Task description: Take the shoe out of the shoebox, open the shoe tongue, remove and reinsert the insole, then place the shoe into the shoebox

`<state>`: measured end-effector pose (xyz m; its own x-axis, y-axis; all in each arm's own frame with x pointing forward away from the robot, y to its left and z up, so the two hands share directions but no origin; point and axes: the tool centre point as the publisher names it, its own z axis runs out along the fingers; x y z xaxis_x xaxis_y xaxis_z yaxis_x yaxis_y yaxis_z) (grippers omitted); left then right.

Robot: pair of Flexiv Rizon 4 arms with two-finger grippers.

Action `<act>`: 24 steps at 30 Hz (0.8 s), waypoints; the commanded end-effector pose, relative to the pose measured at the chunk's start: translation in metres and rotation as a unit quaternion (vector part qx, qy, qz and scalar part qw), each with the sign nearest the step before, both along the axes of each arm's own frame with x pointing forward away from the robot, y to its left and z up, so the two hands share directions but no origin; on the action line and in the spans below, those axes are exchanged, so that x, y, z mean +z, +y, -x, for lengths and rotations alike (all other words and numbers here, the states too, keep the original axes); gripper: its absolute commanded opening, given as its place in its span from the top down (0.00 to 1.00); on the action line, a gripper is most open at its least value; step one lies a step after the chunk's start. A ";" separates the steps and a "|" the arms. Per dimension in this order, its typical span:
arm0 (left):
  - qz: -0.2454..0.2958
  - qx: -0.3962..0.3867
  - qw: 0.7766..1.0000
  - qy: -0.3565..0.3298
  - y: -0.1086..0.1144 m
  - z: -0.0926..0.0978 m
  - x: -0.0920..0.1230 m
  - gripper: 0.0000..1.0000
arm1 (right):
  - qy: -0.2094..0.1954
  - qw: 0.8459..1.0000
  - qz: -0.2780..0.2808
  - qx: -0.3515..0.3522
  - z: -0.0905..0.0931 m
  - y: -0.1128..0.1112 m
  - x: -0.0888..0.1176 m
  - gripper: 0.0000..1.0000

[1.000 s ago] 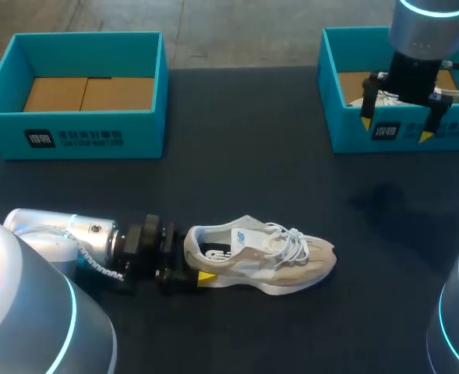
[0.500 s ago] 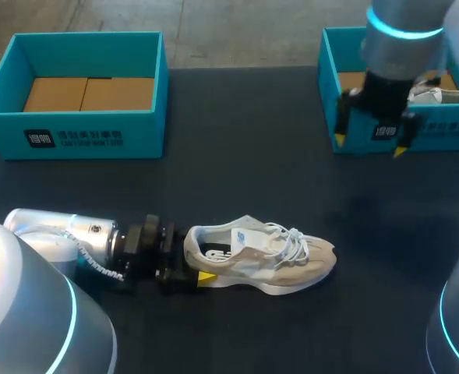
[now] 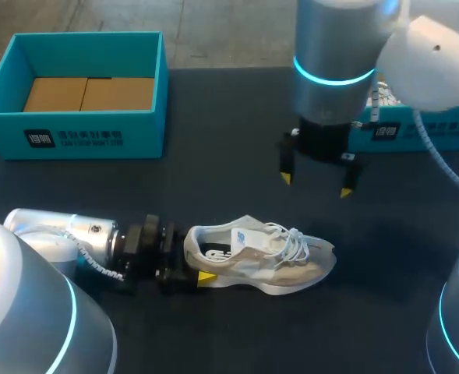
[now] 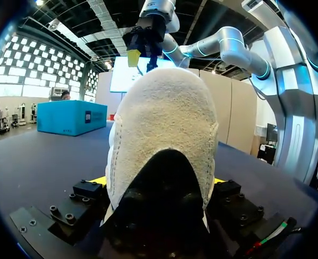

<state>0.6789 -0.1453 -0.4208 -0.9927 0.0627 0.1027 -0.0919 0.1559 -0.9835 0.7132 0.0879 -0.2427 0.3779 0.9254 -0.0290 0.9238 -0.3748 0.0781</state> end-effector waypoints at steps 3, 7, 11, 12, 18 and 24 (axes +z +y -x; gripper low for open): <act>-0.001 0.002 1.000 0.000 0.002 0.000 -0.003 1.00 | 0.004 1.000 0.006 -0.001 -0.005 0.008 -0.006 0.00; -0.001 0.002 1.000 0.000 0.002 0.000 -0.003 1.00 | 0.004 1.000 0.006 -0.001 -0.005 0.008 -0.006 0.00; -0.001 0.002 1.000 0.000 0.002 0.000 -0.003 1.00 | 0.004 1.000 0.006 -0.001 -0.005 0.008 -0.006 0.00; -0.001 0.002 1.000 0.000 0.002 0.000 -0.003 1.00 | -0.003 1.000 0.004 0.016 -0.006 0.013 -0.007 0.00; -0.001 0.002 1.000 0.000 0.002 0.000 -0.003 1.00 | 0.002 0.997 0.046 0.061 -0.001 0.068 -0.020 0.00; -0.001 0.002 1.000 0.000 0.002 0.000 -0.003 1.00 | 0.008 0.995 0.077 0.066 0.015 0.093 -0.022 0.00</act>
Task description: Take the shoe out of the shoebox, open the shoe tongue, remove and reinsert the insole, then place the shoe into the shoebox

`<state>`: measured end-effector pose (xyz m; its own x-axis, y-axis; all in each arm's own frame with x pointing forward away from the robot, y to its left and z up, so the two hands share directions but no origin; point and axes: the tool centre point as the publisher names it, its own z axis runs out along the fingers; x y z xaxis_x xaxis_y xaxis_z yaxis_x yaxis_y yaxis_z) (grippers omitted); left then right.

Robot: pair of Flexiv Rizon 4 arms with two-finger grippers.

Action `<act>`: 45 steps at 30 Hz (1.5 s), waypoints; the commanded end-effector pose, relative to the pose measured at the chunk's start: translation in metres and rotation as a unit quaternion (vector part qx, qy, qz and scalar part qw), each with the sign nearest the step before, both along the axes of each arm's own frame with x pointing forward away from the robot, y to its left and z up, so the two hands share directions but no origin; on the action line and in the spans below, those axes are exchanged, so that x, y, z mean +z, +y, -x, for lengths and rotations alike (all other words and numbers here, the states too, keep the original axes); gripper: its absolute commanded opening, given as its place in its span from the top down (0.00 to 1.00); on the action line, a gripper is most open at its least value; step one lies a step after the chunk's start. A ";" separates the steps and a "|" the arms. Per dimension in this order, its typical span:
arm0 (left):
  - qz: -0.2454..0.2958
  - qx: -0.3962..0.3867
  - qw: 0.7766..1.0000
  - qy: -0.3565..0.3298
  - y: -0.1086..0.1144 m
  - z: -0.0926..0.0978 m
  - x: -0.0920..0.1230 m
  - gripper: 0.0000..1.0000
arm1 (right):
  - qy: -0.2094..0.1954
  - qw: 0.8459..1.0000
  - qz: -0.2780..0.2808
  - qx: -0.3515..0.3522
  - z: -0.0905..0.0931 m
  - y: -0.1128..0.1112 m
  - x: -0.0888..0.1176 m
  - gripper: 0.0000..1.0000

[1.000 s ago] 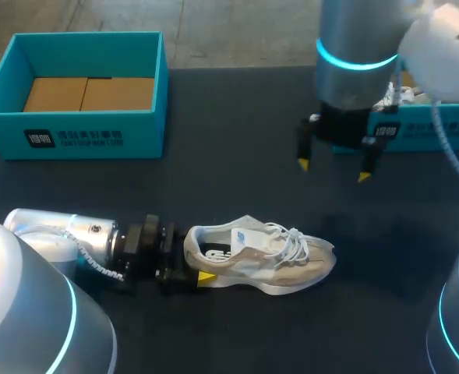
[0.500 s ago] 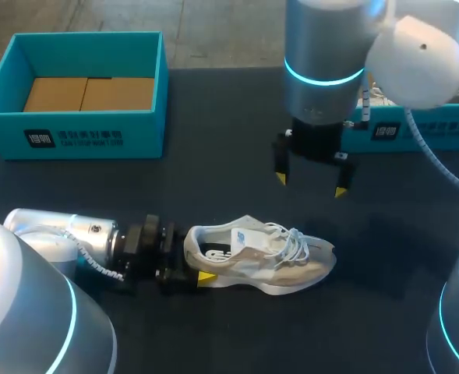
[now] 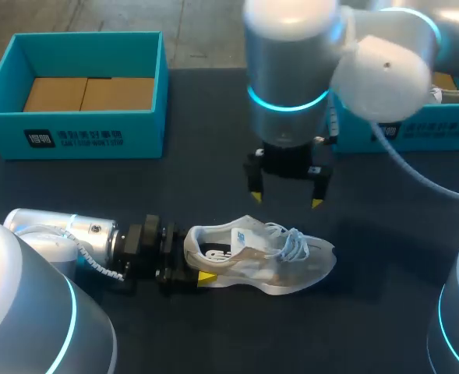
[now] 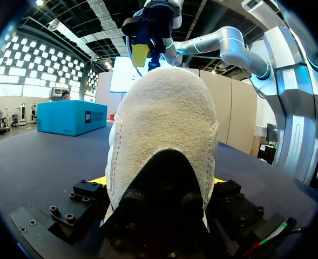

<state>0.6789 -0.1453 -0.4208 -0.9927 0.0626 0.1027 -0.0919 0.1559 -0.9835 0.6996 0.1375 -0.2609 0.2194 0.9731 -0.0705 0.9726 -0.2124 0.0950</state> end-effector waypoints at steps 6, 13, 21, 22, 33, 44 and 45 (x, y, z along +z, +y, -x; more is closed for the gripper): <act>-0.001 0.002 1.000 0.000 0.002 0.000 -0.003 1.00 | 0.006 0.996 0.084 -0.009 0.011 0.062 -0.010 0.00; -0.001 0.002 1.000 0.000 0.002 0.000 -0.003 1.00 | 0.011 0.993 0.122 -0.005 0.019 0.075 -0.025 0.00; -0.001 0.002 1.000 0.000 0.002 0.000 -0.003 1.00 | 0.019 0.989 0.145 0.005 0.024 0.093 -0.040 0.00; -0.001 0.002 1.000 0.000 0.002 0.000 -0.003 1.00 | 0.020 0.989 0.148 0.005 0.025 0.094 -0.042 0.00; -0.001 0.002 1.000 0.000 0.002 0.000 -0.003 1.00 | 0.029 0.983 0.180 -0.017 0.035 0.100 -0.060 0.00; -0.001 0.002 1.000 0.000 0.002 0.000 -0.003 1.00 | 0.026 0.980 0.193 -0.046 0.037 0.094 -0.074 0.00; -0.001 0.002 1.000 0.000 0.002 0.000 -0.003 1.00 | 0.022 0.980 0.193 -0.049 0.038 0.093 -0.075 0.00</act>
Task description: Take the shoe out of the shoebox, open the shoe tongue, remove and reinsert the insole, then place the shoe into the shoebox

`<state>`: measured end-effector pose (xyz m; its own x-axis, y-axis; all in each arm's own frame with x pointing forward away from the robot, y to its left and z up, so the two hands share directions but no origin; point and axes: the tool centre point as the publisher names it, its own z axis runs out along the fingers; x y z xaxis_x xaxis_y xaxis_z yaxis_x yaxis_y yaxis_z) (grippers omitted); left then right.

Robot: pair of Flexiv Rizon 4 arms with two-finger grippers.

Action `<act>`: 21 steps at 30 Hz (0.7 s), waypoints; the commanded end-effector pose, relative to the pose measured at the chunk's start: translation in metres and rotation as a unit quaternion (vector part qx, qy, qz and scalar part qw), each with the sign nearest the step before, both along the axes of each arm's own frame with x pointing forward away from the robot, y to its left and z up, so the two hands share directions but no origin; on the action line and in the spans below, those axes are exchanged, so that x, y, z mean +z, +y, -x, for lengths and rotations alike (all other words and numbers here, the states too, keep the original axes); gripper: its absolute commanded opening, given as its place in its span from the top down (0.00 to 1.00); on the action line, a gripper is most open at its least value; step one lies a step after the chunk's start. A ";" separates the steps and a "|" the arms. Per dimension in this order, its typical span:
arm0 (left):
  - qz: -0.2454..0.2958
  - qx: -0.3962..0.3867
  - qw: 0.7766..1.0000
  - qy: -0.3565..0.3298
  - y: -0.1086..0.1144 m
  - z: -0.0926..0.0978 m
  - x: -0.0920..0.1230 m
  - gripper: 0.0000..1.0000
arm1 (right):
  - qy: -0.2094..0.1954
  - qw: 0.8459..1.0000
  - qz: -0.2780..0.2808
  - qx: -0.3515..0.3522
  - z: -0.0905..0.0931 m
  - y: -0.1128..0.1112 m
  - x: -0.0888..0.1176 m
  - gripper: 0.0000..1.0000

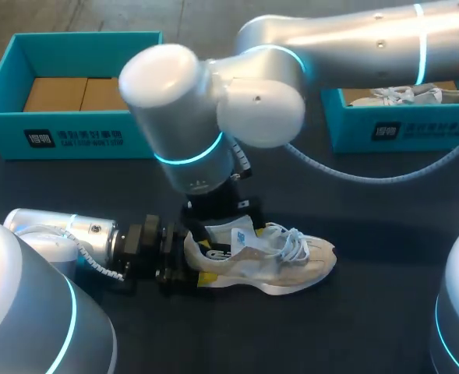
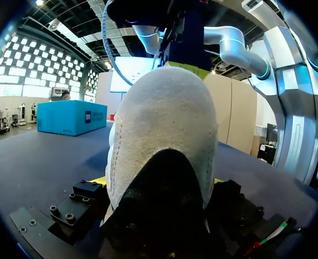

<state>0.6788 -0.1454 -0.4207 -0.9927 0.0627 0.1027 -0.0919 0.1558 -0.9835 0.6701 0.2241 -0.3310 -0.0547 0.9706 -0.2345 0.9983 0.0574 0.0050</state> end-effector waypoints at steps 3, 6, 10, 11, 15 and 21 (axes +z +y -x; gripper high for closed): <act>-0.001 0.002 1.000 0.000 0.002 0.000 -0.003 1.00 | -0.062 0.976 0.116 -0.175 0.008 0.001 -0.008 0.00; -0.001 0.002 1.000 0.000 0.002 0.000 -0.003 1.00 | -0.063 0.974 0.114 -0.184 0.007 -0.004 -0.010 0.00; -0.001 0.002 1.000 0.000 0.002 0.000 -0.003 1.00 | -0.066 0.972 0.113 -0.193 0.006 -0.010 -0.011 0.00; -0.001 0.002 1.000 0.000 0.002 0.000 -0.003 1.00 | -0.068 0.972 0.112 -0.194 0.006 -0.011 -0.011 0.00; -0.001 0.002 1.000 0.000 0.002 0.000 -0.003 1.00 | -0.072 0.971 0.108 -0.201 0.006 -0.017 -0.013 0.00; -0.001 0.002 1.000 0.000 0.002 0.000 -0.003 1.00 | -0.075 0.970 0.103 -0.209 0.006 -0.024 -0.017 0.00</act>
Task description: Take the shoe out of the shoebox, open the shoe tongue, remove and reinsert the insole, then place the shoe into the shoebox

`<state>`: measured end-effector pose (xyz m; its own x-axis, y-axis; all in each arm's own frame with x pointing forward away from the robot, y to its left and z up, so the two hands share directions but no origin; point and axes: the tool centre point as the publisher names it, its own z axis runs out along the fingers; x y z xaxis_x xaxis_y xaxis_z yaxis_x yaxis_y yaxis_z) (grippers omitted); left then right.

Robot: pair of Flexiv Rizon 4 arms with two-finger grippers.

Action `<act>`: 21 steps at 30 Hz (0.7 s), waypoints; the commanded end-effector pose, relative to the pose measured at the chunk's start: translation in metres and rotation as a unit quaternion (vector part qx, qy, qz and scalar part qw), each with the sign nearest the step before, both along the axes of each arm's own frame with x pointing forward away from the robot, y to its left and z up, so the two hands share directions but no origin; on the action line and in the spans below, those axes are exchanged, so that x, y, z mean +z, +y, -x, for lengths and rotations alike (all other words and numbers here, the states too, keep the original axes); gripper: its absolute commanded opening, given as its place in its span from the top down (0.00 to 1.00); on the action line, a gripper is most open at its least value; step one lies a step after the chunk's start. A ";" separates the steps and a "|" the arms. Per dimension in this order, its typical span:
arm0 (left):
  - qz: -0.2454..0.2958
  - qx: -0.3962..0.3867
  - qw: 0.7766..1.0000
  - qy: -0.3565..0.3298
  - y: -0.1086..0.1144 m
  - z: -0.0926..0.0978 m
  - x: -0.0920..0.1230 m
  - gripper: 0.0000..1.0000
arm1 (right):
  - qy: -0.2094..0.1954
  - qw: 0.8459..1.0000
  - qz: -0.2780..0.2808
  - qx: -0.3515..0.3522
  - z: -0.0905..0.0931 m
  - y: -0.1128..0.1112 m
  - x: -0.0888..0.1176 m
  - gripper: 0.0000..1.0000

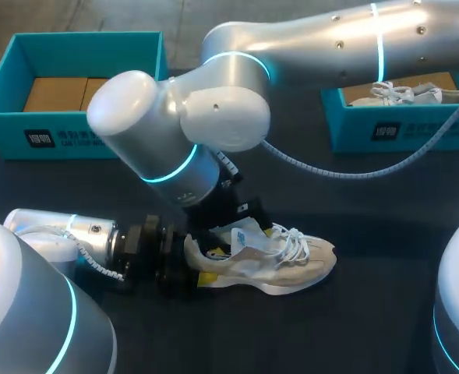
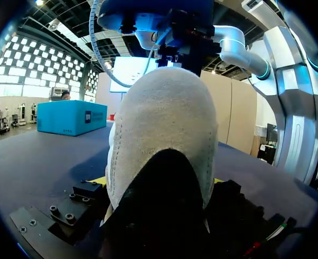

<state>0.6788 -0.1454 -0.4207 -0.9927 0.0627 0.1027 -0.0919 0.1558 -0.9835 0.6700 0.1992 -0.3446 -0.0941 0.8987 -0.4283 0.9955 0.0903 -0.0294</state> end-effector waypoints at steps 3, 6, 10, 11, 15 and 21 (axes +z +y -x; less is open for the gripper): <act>-0.001 0.002 1.000 0.000 0.002 0.000 -0.003 1.00 | -0.111 0.969 0.000 -0.219 0.006 -0.001 -0.004 0.00; -0.001 0.002 1.000 0.000 0.002 0.000 -0.003 1.00 | -0.115 0.968 -0.001 -0.222 0.006 -0.003 -0.004 0.00; -0.001 0.002 1.000 0.000 0.002 0.000 -0.003 1.00 | -0.120 0.965 -0.003 -0.233 0.007 -0.008 -0.004 0.00; -0.001 0.002 1.000 0.000 0.002 0.000 -0.003 1.00 | -0.121 0.964 -0.002 -0.235 0.007 -0.010 -0.003 0.00; -0.001 0.002 1.000 0.000 0.002 0.000 -0.003 1.00 | -0.126 0.962 -0.003 -0.243 0.009 -0.015 -0.002 0.00; -0.001 0.002 1.000 0.000 0.002 0.000 -0.003 1.00 | -0.132 0.958 -0.004 -0.256 0.009 -0.026 0.001 0.00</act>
